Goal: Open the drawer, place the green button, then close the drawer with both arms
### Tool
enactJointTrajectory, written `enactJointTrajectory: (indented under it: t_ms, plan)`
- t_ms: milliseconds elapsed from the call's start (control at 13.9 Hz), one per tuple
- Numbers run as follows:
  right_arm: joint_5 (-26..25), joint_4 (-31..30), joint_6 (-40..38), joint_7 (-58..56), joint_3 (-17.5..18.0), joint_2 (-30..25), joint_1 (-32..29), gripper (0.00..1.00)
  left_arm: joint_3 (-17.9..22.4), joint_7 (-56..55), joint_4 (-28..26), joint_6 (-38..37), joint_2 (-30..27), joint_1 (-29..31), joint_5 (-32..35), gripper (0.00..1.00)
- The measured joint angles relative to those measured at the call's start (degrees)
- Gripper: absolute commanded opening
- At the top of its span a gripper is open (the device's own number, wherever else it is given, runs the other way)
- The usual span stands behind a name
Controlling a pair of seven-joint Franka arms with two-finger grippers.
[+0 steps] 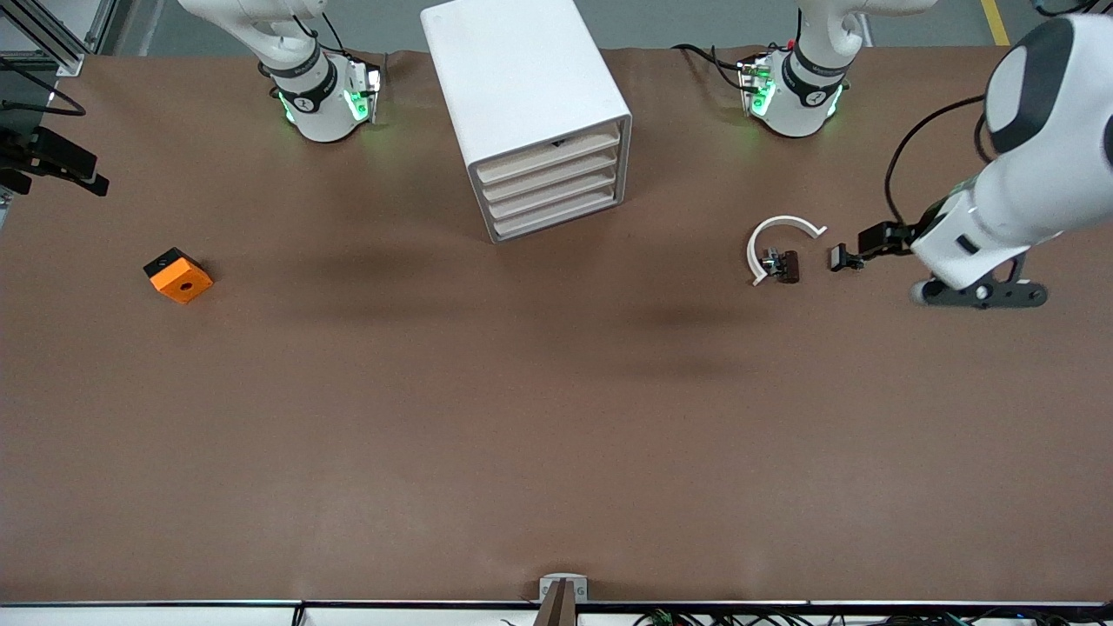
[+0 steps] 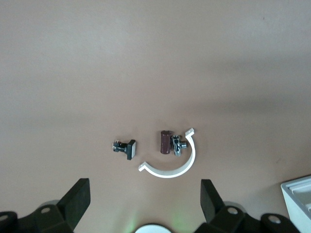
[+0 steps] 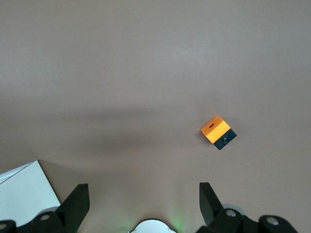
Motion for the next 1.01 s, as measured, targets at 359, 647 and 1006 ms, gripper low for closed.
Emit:
enactJointTrajectory:
  t_ms: [359,647,1006]
  plan:
    - [0.01,0.0,0.01,0.0,-0.21,-0.2,0.04,1.0,-0.47,0.18,-13.48,8.19,-14.02,3.65,-0.52,1.0]
    - [0.01,-0.01,0.01,0.0,-0.39,-0.21,0.05,1.0,-6.47,0.18,-11.39,9.12,-15.4,9.18,-0.54,1.0]
    - [0.01,-0.01,0.01,0.0,-0.41,-0.22,0.05,1.0,-6.61,0.09,-2.99,6.61,-12.72,9.63,-0.59,1.0]
